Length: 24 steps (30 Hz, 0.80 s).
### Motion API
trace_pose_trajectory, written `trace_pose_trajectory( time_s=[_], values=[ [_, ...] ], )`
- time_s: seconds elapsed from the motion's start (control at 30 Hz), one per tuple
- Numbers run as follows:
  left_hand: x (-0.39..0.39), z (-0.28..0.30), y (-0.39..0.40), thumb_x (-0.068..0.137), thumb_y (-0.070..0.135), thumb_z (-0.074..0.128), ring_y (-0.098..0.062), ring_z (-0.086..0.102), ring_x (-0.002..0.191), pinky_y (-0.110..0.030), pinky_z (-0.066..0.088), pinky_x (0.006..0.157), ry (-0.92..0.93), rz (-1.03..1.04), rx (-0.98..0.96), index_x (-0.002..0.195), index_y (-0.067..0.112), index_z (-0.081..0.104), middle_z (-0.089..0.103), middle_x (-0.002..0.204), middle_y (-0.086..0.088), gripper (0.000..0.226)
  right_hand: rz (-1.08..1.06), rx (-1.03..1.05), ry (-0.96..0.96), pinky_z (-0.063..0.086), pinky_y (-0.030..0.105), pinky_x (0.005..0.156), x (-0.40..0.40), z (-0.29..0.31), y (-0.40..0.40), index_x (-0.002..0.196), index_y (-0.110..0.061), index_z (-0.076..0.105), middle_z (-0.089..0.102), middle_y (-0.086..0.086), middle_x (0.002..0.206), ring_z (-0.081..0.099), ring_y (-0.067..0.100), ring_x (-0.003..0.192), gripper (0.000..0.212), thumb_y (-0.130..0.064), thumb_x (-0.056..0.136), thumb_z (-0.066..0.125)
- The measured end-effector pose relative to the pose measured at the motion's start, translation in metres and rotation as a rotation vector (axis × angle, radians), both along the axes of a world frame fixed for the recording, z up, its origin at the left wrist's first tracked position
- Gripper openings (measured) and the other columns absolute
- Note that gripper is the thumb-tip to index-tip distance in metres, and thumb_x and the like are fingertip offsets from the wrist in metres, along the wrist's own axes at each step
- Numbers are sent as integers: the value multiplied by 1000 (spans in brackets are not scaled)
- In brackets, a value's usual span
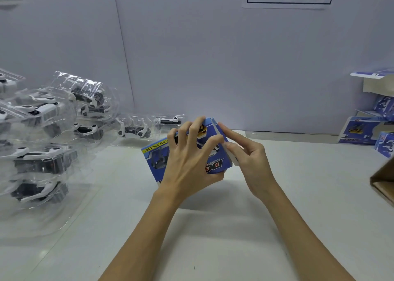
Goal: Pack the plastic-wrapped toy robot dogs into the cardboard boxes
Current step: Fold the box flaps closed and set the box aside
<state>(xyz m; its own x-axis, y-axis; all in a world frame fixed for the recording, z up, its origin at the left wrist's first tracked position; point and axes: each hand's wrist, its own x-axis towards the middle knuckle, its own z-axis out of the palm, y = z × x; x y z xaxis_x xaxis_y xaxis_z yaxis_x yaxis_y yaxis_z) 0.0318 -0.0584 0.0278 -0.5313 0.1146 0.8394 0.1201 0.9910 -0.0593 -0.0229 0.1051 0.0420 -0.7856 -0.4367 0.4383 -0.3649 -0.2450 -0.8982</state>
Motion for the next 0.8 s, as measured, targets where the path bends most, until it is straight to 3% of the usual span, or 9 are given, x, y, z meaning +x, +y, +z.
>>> trace_pose_trajectory(
  time_s=[0.2, 0.37, 0.5, 0.63, 0.8],
  values=[
    [-1, 1, -2, 73, 57, 80, -38, 38, 142, -54, 27, 115, 13, -71, 78, 129, 33, 51, 36, 160, -14, 67, 91, 54, 29, 61, 31, 91, 9, -4, -11, 153, -41, 44, 57, -9, 148, 59, 12, 133, 49, -34, 105, 43],
    [-3, 1, -6, 74, 57, 79, -33, 33, 150, -61, 25, 119, 2, -211, 138, 137, 33, 49, 36, 163, -11, 74, 171, 79, 8, 55, 30, 103, 11, -8, -15, 161, -44, 23, 38, -15, 161, 48, 6, 142, 58, -45, 104, 33],
    [-4, -1, -12, 76, 60, 80, -30, 35, 150, -62, 24, 119, -9, -220, 156, 134, 32, 57, 39, 163, -8, 69, 226, -40, -111, 56, 32, 101, 7, -12, -16, 158, -39, 35, 51, -11, 155, 54, 13, 140, 48, -37, 110, 36],
    [-4, -1, -16, 77, 63, 79, -28, 35, 150, -58, 26, 119, 10, -227, 160, 139, 36, 56, 39, 162, -7, 71, 96, -43, -174, 61, 44, 96, -2, -14, -15, 147, -31, 51, 65, 0, 140, 63, 27, 130, 38, -28, 110, 42],
    [-3, -1, -18, 77, 62, 79, -29, 34, 150, -58, 26, 120, -8, -298, 209, 141, 40, 51, 38, 162, -9, 74, 89, 58, -140, 63, 39, 90, -3, -19, -13, 152, -42, 44, 70, -17, 128, 67, 18, 124, 50, -42, 102, 50]
  ],
)
